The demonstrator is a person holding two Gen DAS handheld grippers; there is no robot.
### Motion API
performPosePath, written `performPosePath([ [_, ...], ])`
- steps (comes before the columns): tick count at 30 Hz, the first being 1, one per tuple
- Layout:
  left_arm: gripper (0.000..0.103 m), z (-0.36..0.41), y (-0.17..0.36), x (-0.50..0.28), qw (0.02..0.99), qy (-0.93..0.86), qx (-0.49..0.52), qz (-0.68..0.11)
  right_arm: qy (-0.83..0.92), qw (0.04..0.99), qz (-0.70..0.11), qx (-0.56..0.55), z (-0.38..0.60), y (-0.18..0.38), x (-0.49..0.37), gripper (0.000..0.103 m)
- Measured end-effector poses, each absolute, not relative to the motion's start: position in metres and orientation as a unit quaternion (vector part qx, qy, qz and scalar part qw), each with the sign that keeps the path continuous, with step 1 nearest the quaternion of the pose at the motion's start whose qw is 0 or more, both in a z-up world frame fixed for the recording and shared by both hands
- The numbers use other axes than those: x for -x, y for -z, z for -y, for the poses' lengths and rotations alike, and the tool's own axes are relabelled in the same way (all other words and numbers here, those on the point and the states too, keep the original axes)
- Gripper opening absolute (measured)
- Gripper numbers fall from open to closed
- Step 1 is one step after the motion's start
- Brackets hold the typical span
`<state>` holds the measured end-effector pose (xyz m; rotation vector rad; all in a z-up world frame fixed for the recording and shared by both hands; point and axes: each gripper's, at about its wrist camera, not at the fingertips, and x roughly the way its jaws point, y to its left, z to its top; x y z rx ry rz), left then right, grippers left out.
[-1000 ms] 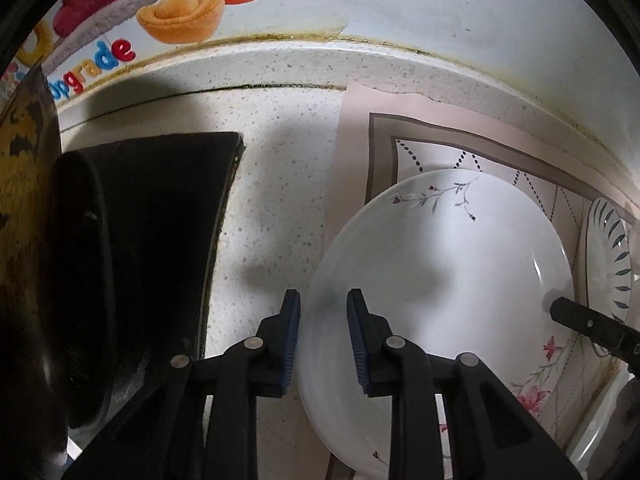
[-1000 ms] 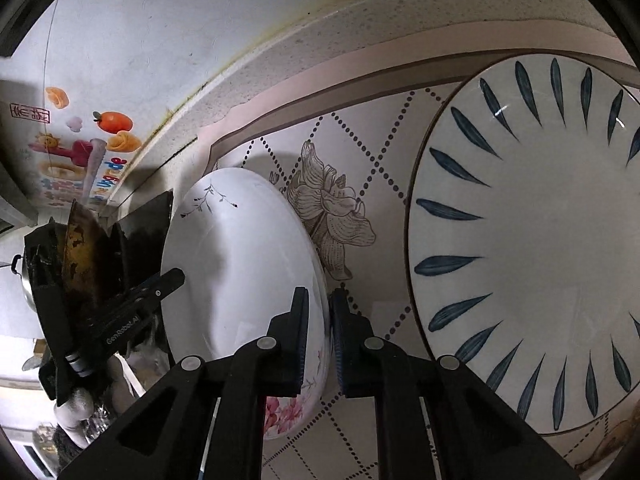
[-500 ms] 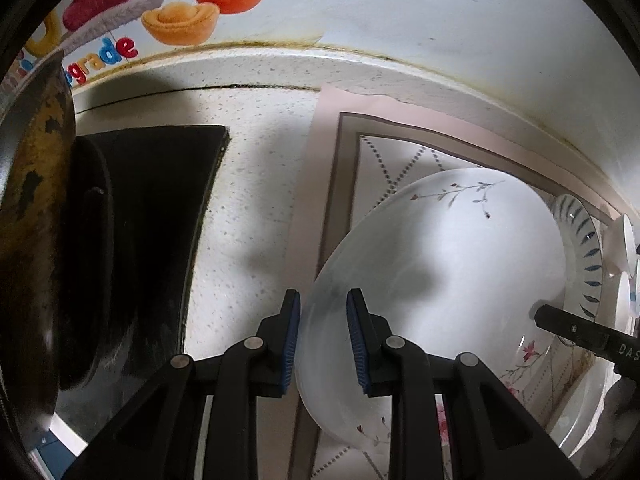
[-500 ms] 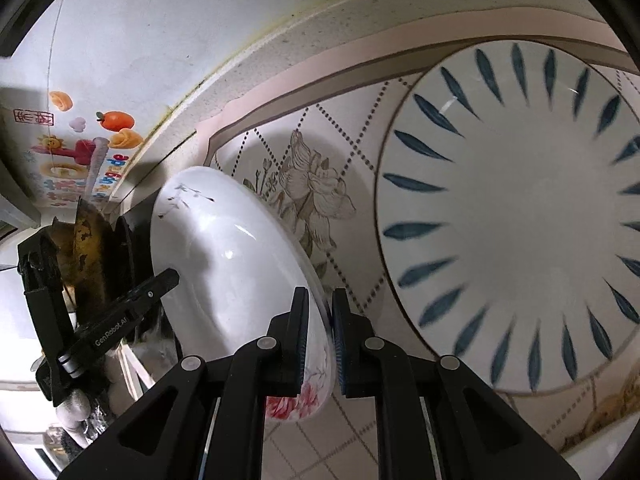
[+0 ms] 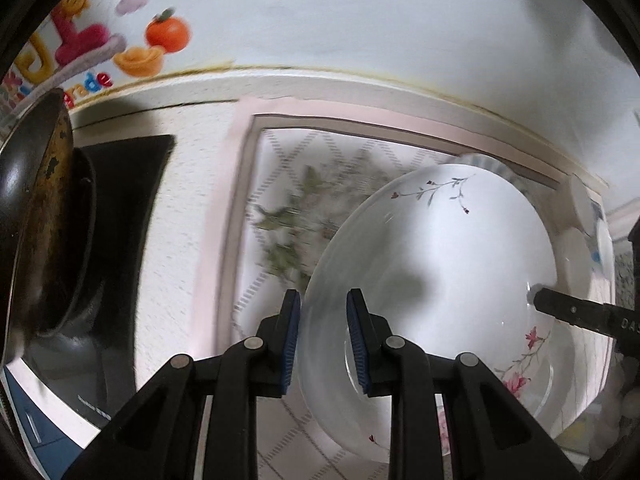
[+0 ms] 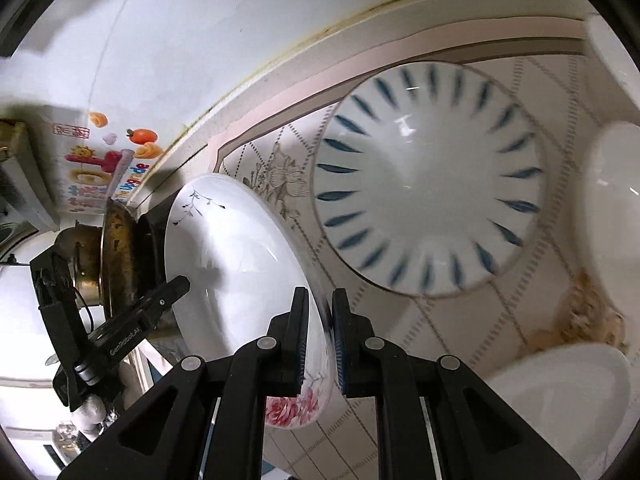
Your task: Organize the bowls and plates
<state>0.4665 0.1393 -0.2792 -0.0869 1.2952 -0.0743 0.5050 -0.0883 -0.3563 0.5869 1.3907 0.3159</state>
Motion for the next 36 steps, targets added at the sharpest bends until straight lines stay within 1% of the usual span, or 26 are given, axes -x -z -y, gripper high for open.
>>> performPosePath([
  [7, 0.021, -0.075, 0.27, -0.432, 0.799, 0.075, 0.03, -0.596, -0.122, 0.72, -0.619, -0.289, 0.162, 0.341, -0.45, 0.013],
  [13, 0.021, -0.017, 0.284, -0.398, 0.784, 0.11, 0.026, -0.61, -0.097, 0.724, -0.618, -0.289, 0.227, 0.329, -0.395, 0.013],
  [18, 0.021, 0.025, 0.3, -0.379, 0.771, 0.131, 0.011, -0.623, -0.07, 0.726, -0.619, -0.292, 0.274, 0.331, -0.356, 0.013],
  [23, 0.021, 0.05, 0.312, -0.368, 0.763, 0.135, 0.002, -0.632, -0.048, 0.721, -0.622, -0.302, 0.313, 0.347, -0.329, 0.014],
  [27, 0.021, 0.064, 0.322, -0.365, 0.762, 0.131, -0.017, -0.634, -0.041, 0.718, -0.626, -0.302, 0.323, 0.361, -0.323, 0.013],
  [36, 0.021, 0.07, 0.339, -0.369, 0.755, 0.118, -0.024, -0.645, -0.04, 0.715, -0.632, -0.296, 0.33, 0.387, -0.325, 0.014],
])
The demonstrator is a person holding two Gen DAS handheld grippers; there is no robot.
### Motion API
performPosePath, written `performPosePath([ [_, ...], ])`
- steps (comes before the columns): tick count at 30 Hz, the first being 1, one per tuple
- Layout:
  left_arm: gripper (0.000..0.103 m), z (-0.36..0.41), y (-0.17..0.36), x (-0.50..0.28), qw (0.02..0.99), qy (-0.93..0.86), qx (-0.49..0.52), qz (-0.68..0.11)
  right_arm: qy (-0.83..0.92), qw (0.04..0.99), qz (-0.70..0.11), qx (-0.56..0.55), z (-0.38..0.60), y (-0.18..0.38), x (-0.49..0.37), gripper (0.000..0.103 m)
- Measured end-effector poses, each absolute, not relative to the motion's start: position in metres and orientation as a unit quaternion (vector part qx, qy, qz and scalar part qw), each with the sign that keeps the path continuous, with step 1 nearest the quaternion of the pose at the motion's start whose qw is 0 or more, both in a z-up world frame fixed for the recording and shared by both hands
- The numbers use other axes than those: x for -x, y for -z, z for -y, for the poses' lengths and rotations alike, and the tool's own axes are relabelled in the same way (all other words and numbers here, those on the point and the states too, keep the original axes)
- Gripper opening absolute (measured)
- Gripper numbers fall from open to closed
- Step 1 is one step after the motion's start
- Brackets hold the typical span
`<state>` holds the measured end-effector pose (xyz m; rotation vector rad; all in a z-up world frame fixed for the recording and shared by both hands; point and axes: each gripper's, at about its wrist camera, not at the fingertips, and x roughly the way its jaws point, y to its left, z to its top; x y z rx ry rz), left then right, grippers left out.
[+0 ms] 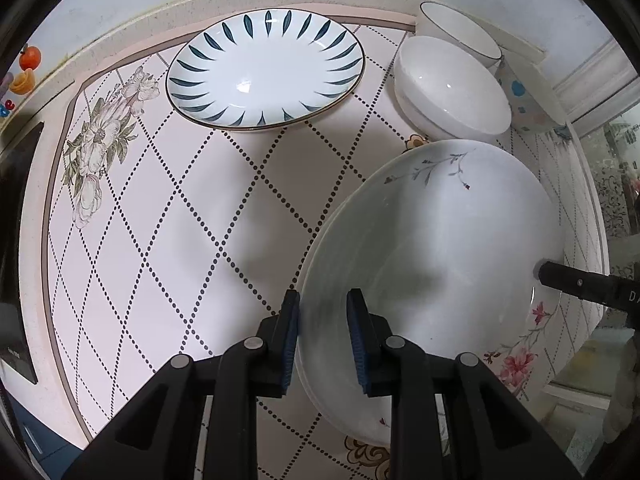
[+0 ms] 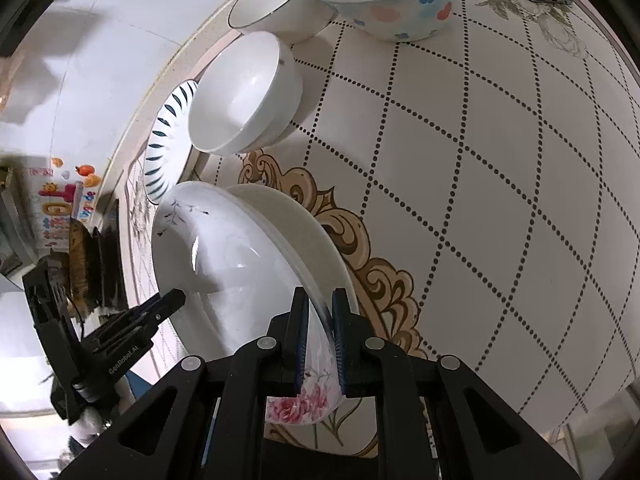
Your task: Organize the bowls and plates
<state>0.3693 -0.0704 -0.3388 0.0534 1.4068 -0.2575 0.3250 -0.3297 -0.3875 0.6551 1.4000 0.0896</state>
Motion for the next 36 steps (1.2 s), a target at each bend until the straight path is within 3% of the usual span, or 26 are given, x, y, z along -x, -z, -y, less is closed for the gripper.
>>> performPosePath([
  [21, 0.021, 0.079, 0.355, -0.365, 0.747, 0.107, -0.043, -0.655, -0.045, 0.711, -0.665, -0.225, 0.292, 0.394, -0.347, 0.016],
  [28, 0.021, 0.042, 0.332, -0.374, 0.752, 0.104, -0.001, -0.65, -0.042, 0.696, -0.685, -0.211, 0.292, 0.387, -0.35, 0.029],
  [32, 0.022, 0.007, 0.304, -0.398, 0.768, 0.1, 0.036, -0.631, -0.045, 0.709, -0.667, -0.225, 0.294, 0.352, -0.355, 0.029],
  [34, 0.032, -0.011, 0.296, -0.422, 0.772, 0.104, 0.063, -0.624, -0.057, 0.721, -0.648, -0.239, 0.289, 0.328, -0.37, 0.03],
  [36, 0.034, -0.023, 0.295, -0.45, 0.771, 0.101, 0.079, -0.623, -0.078, 0.729, -0.63, -0.256, 0.28, 0.309, -0.394, 0.038],
])
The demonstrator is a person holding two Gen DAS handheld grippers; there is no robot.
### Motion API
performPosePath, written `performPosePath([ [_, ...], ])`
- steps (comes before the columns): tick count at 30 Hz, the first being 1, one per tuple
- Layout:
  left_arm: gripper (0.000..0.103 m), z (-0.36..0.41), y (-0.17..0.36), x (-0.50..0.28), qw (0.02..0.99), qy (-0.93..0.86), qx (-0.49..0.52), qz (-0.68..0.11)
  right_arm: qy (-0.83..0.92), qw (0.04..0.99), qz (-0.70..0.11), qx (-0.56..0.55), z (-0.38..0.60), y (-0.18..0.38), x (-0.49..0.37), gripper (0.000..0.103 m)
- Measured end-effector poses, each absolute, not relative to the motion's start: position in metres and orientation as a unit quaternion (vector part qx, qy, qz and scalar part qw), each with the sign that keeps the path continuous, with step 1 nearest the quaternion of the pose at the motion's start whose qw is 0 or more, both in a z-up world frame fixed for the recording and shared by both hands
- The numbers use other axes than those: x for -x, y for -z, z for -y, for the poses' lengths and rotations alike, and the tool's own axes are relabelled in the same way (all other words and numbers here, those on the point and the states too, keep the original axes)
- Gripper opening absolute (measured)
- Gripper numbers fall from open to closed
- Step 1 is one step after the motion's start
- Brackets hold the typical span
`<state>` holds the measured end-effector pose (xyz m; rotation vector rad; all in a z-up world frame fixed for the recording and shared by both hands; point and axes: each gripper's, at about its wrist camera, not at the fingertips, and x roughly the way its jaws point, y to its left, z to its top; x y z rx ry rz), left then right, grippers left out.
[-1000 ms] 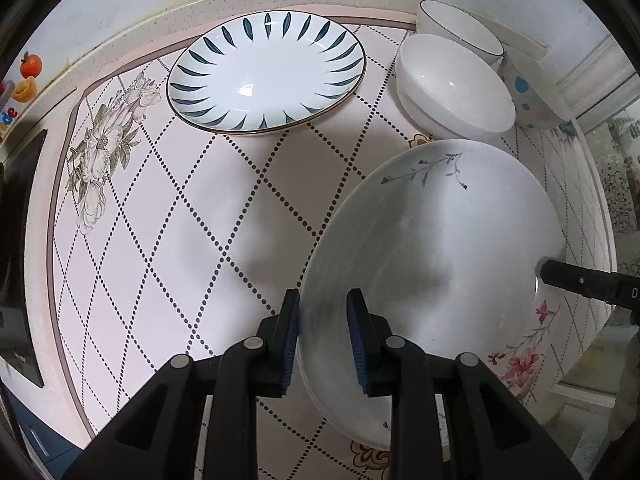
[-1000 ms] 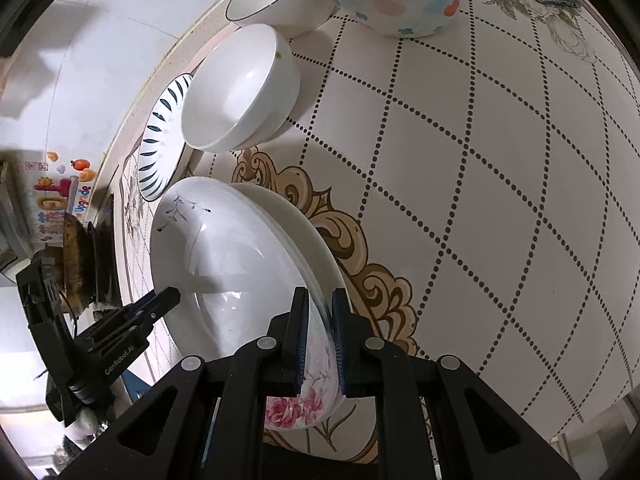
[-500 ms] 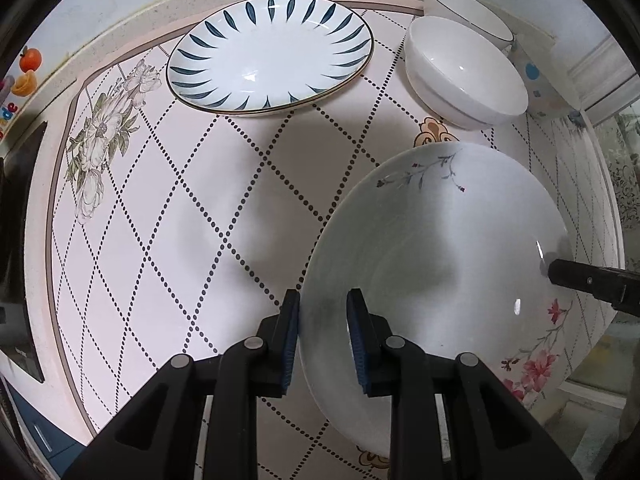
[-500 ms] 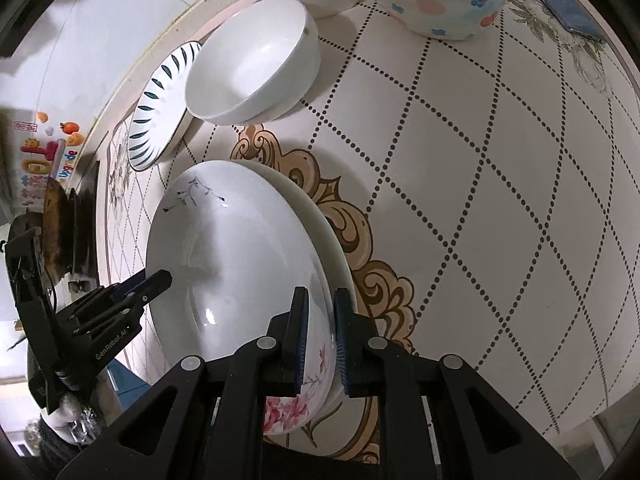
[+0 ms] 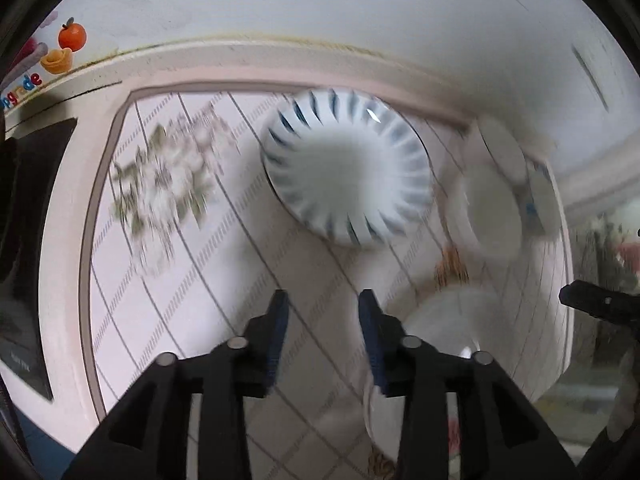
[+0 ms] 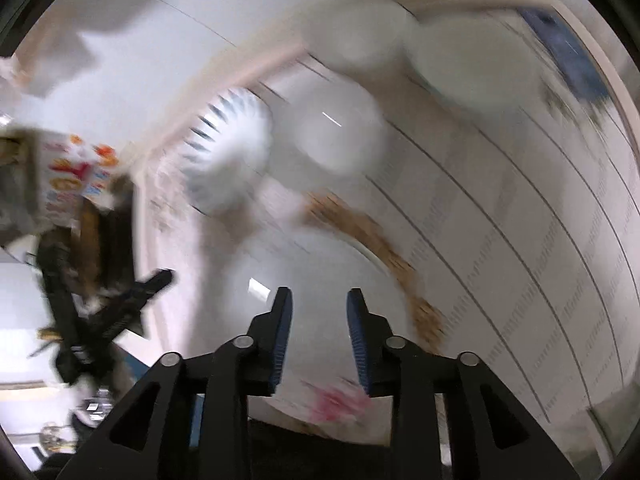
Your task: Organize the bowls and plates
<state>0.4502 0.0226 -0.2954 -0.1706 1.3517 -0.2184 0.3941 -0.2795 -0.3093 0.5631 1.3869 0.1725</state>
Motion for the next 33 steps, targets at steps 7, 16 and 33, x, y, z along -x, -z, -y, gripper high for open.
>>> performPosePath([
  [7, 0.034, -0.047, 0.347, -0.53, 0.738, 0.099, 0.13, -0.654, -0.107, 0.733, -0.624, -0.247, 0.226, 0.314, -0.529, 0.053],
  [16, 0.032, -0.034, 0.381, -0.555, 0.716, 0.114, 0.14, -0.675, -0.069, 0.702, -0.688, -0.172, 0.197, 0.382, -0.616, 0.038],
  [33, 0.024, -0.025, 0.363, -0.55, 0.733, 0.092, 0.108, -0.665, -0.075, 0.691, -0.704, -0.145, 0.191, 0.404, -0.63, 0.014],
])
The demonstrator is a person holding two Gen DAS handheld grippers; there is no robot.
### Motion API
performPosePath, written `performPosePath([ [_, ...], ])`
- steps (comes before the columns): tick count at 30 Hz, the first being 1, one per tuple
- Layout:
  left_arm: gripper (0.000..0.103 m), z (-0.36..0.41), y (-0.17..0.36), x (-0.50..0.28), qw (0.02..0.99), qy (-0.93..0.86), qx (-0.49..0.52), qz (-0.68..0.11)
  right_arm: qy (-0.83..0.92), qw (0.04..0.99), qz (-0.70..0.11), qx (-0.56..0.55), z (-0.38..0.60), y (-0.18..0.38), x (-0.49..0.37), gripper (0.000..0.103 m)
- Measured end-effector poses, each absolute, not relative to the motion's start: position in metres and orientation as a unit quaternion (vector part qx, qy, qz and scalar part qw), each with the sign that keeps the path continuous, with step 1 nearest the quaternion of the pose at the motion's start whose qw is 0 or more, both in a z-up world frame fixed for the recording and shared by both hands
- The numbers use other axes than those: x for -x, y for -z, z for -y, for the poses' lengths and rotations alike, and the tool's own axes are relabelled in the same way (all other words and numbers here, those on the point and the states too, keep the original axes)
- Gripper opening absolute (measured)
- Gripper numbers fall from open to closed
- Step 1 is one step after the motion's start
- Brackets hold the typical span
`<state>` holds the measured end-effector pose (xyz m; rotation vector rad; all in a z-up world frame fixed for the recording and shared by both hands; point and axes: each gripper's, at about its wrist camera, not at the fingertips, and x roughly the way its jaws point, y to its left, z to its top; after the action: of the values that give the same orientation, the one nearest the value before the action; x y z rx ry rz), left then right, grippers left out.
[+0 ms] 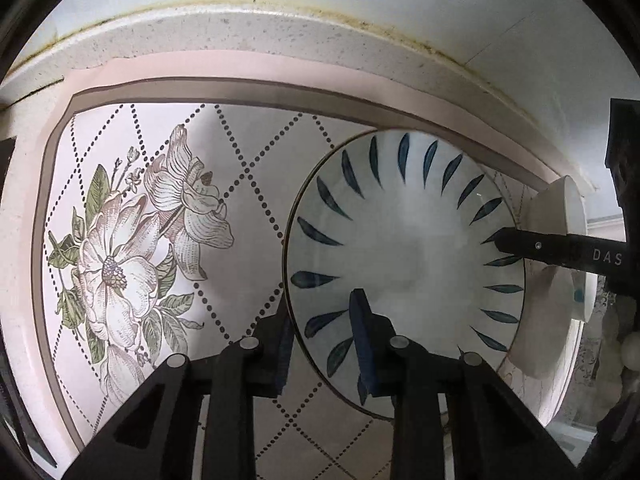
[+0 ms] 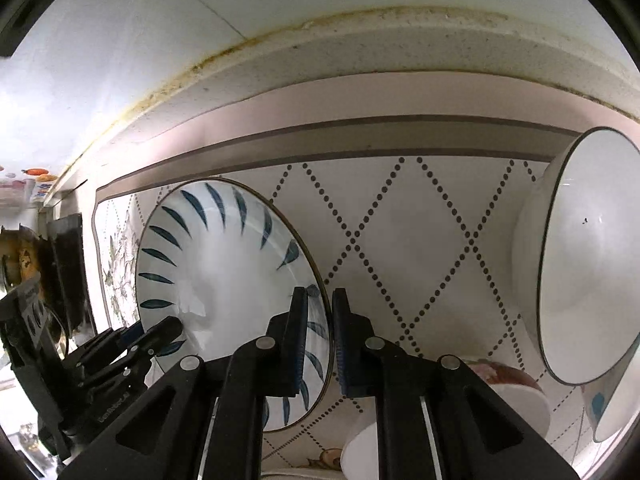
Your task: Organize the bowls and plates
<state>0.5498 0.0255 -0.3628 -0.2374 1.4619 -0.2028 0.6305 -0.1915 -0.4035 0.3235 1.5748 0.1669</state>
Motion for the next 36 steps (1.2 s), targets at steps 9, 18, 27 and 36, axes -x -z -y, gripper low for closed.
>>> performPosePath([
  [9, 0.024, -0.021, 0.316, -0.524, 0.758, 0.097, 0.09, -0.638, -0.087, 0.702, -0.692, -0.142, 0.198, 0.371, -0.616, 0.014],
  [18, 0.024, -0.02, 0.262, -0.482, 0.78, 0.104, 0.082, -0.611, -0.108, 0.717, -0.674, -0.145, 0.202, 0.325, -0.578, 0.014],
  [27, 0.024, 0.0, 0.225, -0.431, 0.789, 0.128, 0.077, -0.596, -0.124, 0.736, -0.651, -0.142, 0.219, 0.272, -0.509, 0.014],
  [36, 0.024, 0.025, 0.231, -0.371, 0.784, 0.153, 0.05, -0.6, -0.122, 0.743, -0.643, -0.141, 0.251, 0.256, -0.43, 0.014],
])
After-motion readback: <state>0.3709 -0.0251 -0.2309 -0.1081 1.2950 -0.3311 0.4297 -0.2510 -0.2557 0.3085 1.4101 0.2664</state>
